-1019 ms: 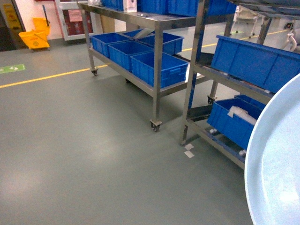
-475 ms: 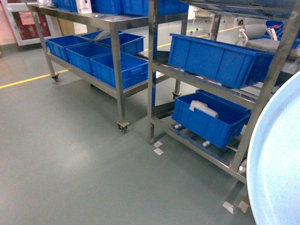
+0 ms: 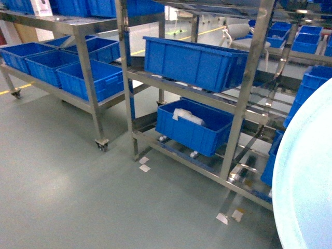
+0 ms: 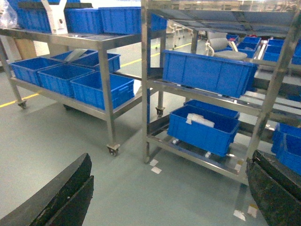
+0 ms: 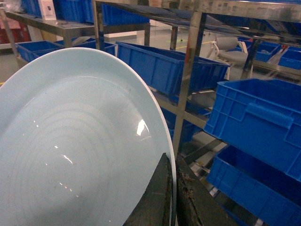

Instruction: Place blue tray on left shelf second layer neatly

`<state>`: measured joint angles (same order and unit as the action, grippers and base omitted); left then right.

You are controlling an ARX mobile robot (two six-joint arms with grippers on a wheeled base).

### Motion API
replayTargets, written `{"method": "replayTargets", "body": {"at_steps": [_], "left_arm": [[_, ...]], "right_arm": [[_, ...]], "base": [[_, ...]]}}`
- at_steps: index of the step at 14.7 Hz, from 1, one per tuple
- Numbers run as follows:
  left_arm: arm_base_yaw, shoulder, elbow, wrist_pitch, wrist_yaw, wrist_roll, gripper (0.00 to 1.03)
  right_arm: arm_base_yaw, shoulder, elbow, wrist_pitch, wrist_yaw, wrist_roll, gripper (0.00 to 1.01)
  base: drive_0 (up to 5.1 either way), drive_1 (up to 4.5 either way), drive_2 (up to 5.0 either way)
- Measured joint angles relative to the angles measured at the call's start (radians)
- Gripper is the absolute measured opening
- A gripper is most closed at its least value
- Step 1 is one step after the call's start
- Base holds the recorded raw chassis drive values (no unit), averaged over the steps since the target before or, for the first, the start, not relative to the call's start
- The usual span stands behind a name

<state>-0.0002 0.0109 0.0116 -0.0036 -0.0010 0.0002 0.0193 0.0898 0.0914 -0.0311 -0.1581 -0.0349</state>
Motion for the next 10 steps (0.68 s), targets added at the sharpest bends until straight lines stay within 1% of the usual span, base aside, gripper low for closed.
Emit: {"method": "replayTargets", "body": {"at_steps": [10], "left_arm": [[0.0, 0.0, 0.0, 0.0, 0.0, 0.0, 0.98]], "right_arm": [[0.0, 0.0, 0.0, 0.0, 0.0, 0.0, 0.02]], "base": [[-1.6, -1.64, -1.6]]}}
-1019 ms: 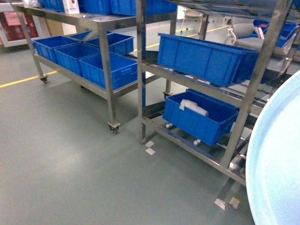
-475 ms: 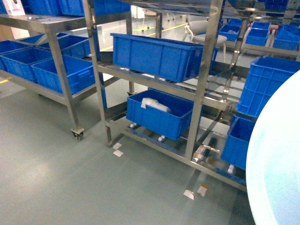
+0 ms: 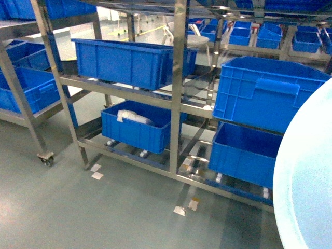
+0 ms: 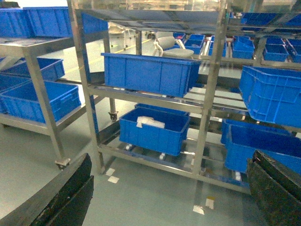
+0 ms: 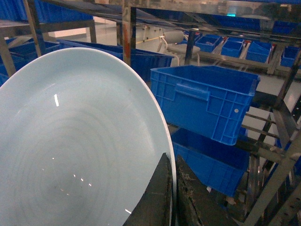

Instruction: Place blue tray on left shelf second layer neatly

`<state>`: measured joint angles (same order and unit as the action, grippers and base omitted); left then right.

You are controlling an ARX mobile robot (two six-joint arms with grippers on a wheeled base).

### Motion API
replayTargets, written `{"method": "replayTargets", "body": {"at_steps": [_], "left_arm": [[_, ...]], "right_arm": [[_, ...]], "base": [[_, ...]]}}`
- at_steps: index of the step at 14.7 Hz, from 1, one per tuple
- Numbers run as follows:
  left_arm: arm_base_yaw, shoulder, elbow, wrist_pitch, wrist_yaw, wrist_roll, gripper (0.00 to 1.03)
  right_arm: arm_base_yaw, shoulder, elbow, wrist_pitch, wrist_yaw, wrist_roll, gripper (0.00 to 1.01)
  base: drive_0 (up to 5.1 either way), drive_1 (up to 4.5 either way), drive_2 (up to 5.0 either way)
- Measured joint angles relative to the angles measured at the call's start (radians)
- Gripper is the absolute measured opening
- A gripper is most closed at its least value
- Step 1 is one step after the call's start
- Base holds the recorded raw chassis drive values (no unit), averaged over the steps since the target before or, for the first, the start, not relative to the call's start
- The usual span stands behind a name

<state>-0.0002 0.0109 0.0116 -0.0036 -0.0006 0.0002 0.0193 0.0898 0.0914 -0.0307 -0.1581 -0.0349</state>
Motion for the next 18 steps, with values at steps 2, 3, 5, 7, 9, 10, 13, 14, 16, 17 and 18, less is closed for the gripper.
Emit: {"method": "replayTargets", "body": {"at_steps": [2, 3, 5, 7, 9, 10, 13, 14, 16, 17, 18], "left_arm": [[0.0, 0.0, 0.0, 0.0, 0.0, 0.0, 0.98], [0.0, 0.0, 0.0, 0.0, 0.0, 0.0, 0.98], [0.0, 0.0, 0.0, 0.0, 0.0, 0.0, 0.98], [0.0, 0.0, 0.0, 0.0, 0.0, 0.0, 0.98], [0.0, 0.0, 0.0, 0.0, 0.0, 0.0, 0.98], [0.0, 0.0, 0.0, 0.0, 0.0, 0.0, 0.98], [0.0, 0.0, 0.0, 0.0, 0.0, 0.0, 0.98], [0.0, 0.0, 0.0, 0.0, 0.0, 0.0, 0.98], [0.0, 0.0, 0.0, 0.0, 0.0, 0.0, 0.98], [0.0, 0.0, 0.0, 0.0, 0.0, 0.0, 0.98], [0.0, 0.0, 0.0, 0.0, 0.0, 0.0, 0.98]], "right_arm": [[0.0, 0.0, 0.0, 0.0, 0.0, 0.0, 0.02], [0.0, 0.0, 0.0, 0.0, 0.0, 0.0, 0.02], [0.0, 0.0, 0.0, 0.0, 0.0, 0.0, 0.02], [0.0, 0.0, 0.0, 0.0, 0.0, 0.0, 0.02], [0.0, 0.0, 0.0, 0.0, 0.0, 0.0, 0.02], [0.0, 0.0, 0.0, 0.0, 0.0, 0.0, 0.02], [0.0, 0.0, 0.0, 0.0, 0.0, 0.0, 0.02], [0.0, 0.0, 0.0, 0.0, 0.0, 0.0, 0.02], [0.0, 0.0, 0.0, 0.0, 0.0, 0.0, 0.02], [0.0, 0.0, 0.0, 0.0, 0.0, 0.0, 0.02], [0.0, 0.0, 0.0, 0.0, 0.0, 0.0, 0.02]], "base": [[-1.7, -1.7, -1.7], [-1.7, -1.68, -1.7], [-1.6, -1.65, -1.6], [-1.6, -1.59, -1.6], [-1.5, -1.52, -1.5], [-1.5, -1.51, -1.5], [-1.6, -1.59, -1.6], [-1.8, -1.8, -1.8], [-1.6, -1.63, -1.6], [-1.6, -1.59, -1.6], [-1.5, -1.47, -1.5]]}}
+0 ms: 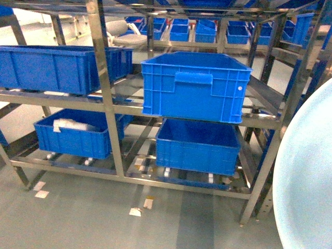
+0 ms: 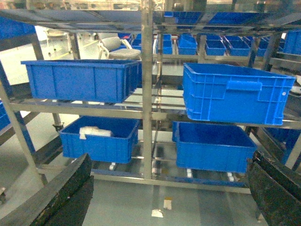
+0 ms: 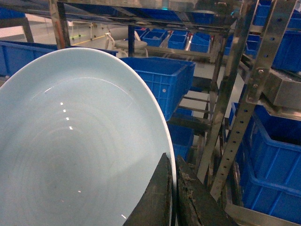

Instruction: Place blue tray on left shelf second layer neatly

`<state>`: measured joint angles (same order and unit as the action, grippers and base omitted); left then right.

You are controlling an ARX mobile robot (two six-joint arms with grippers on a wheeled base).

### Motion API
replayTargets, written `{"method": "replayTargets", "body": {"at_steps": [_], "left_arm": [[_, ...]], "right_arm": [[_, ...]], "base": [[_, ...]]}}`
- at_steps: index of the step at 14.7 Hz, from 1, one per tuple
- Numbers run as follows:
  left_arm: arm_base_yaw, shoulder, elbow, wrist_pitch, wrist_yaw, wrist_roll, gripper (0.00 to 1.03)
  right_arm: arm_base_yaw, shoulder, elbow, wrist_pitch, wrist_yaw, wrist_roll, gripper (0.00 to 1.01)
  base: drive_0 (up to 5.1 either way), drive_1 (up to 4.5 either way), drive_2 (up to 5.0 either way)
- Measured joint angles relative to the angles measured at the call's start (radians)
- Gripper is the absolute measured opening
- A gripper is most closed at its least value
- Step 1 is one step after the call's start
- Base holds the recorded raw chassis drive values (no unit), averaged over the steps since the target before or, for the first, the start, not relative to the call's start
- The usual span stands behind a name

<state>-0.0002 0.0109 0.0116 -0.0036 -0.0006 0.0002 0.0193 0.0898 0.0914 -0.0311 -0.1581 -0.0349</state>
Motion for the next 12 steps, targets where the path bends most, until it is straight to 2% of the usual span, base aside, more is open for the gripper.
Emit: {"method": "replayTargets", "body": {"at_steps": [9, 12], "left_arm": [[-0.001, 0.0, 0.0, 0.0, 0.0, 0.0, 0.98], [-0.001, 0.0, 0.0, 0.001, 0.0, 0.0, 0.98]], "right_arm": [[0.0, 0.0, 0.0, 0.0, 0.0, 0.0, 0.02], [0.0, 0.0, 0.0, 0.002, 0.0, 0.0, 0.02]], "base": [[-0.2, -0.17, -0.2], [0.1, 4.39, -4.3]]}}
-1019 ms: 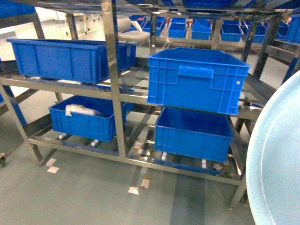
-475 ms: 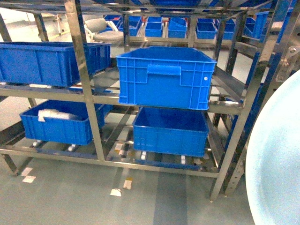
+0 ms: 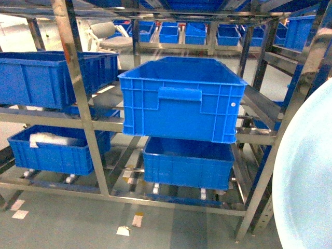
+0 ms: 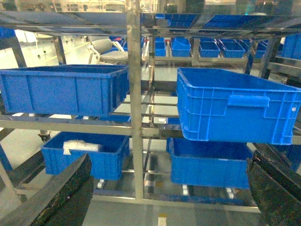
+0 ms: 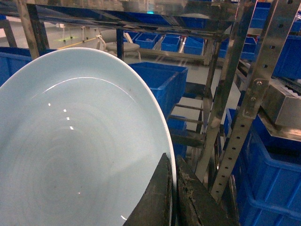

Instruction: Place blue tray on left shelf second layer neatly

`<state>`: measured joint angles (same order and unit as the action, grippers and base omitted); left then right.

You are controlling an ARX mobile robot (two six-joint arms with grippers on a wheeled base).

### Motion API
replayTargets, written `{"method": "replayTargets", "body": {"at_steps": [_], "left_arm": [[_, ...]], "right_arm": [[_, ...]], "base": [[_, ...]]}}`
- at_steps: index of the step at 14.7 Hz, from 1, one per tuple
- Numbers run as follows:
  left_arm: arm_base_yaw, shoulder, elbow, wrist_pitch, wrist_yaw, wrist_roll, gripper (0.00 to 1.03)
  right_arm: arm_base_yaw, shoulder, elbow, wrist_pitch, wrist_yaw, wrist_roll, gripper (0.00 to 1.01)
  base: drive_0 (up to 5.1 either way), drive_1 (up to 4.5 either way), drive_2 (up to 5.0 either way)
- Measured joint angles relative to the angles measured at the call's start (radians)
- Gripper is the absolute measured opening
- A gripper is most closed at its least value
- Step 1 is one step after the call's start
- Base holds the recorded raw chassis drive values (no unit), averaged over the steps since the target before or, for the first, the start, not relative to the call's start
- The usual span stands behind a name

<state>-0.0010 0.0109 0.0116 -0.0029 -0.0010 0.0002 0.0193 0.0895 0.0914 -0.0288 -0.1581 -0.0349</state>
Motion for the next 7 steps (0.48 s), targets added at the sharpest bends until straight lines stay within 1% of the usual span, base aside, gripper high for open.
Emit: {"method": "replayTargets", "body": {"at_steps": [7], "left_arm": [[0.0, 0.0, 0.0, -0.002, 0.0, 0.0, 0.98]], "right_arm": [[0.0, 0.0, 0.0, -0.001, 0.0, 0.0, 0.02]], "base": [[0.1, 4.39, -4.3]]}}
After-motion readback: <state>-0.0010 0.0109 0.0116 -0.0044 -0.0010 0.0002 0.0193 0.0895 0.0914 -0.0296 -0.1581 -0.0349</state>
